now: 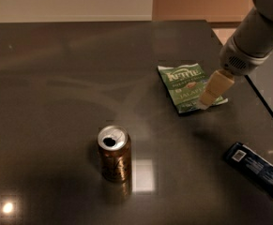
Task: Move green jalapeno chip bag near orange can
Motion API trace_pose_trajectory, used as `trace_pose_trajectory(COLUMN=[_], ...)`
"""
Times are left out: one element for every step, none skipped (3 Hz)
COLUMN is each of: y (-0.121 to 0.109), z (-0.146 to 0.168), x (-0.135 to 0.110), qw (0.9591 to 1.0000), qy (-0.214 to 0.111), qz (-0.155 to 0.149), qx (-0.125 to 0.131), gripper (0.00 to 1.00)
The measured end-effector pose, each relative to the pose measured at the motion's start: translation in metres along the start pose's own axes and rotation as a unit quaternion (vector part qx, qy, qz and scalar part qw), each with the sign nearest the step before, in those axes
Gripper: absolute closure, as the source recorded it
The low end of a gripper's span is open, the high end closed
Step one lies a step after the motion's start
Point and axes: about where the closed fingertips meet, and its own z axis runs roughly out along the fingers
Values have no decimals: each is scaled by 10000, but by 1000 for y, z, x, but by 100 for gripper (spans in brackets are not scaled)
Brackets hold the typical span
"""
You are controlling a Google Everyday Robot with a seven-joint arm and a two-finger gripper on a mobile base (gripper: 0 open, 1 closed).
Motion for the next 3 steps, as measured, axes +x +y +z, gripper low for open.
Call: trace_pose_trajectory(y=[-5, -1, -1], z=[14, 30, 42], x=[-1, -2, -2], qw=[9999, 9996, 9993], qy=[49, 133, 205], qz=[139, 178, 213], qx=[-27, -149, -232], gripper=[0, 0, 0])
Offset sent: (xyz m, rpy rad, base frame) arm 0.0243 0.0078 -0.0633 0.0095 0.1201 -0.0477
